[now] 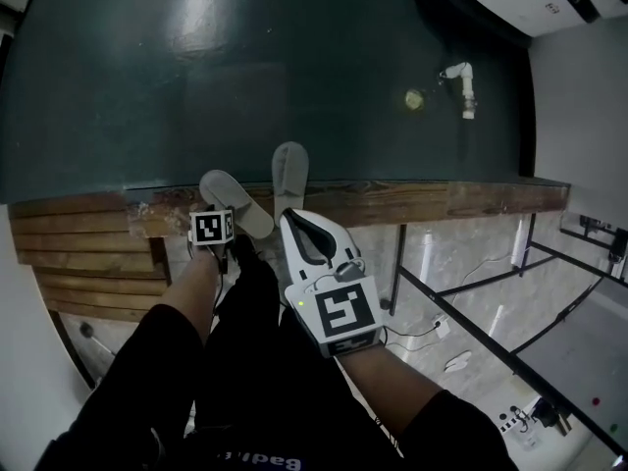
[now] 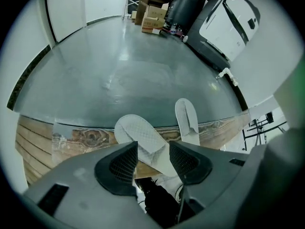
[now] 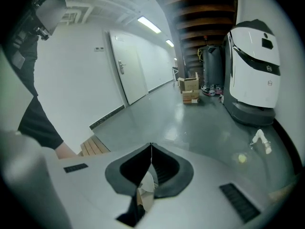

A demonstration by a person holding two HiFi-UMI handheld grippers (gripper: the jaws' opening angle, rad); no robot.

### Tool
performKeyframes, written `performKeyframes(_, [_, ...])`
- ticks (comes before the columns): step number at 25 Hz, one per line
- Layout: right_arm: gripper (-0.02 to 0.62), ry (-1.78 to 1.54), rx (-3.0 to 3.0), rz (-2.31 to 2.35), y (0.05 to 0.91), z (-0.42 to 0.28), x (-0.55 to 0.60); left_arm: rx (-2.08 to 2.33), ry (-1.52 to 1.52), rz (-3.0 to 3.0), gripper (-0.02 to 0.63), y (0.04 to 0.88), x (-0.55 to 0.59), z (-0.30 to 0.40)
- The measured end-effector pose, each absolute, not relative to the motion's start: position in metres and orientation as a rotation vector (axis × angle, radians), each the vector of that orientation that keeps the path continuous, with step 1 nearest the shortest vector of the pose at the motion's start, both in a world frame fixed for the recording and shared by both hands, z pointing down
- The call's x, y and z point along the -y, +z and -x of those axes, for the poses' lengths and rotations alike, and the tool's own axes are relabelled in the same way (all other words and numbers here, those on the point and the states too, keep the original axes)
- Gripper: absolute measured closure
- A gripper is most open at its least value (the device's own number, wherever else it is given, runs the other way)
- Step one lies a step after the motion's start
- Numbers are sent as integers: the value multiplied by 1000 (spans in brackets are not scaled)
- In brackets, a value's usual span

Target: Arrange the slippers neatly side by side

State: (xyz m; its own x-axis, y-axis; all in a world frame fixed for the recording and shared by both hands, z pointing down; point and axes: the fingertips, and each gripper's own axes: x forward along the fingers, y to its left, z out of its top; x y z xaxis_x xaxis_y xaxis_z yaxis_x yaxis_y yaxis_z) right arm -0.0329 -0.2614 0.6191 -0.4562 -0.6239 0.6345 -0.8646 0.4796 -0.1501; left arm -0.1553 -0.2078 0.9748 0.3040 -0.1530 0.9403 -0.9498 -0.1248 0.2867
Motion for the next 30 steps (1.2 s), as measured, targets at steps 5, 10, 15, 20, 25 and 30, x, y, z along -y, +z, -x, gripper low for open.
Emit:
performKeyframes(5, [597,607,2256,-1231,632,46,277,1072,941,-1482,417,1005,206,156])
performKeyframes(10, [597,638,2243,-1236,647,43,274,1126,910,-1404,417,1031,204,160])
performKeyframes(15, [597,654,2235,-1224,661,41,266,1137,896,-1359,417,1056,199,156])
performKeyframes(20, [597,696,2207,-1235,676,34,259,1134,915,-1337,444,1073,196,158])
performKeyframes(25, [597,701,2199,-1243,677,27,261,1138,940,-1366,595,1072,203,165])
performKeyframes(30, [597,697,2204,-1239,677,27,263,1137,914,-1398,595,1061,216,156])
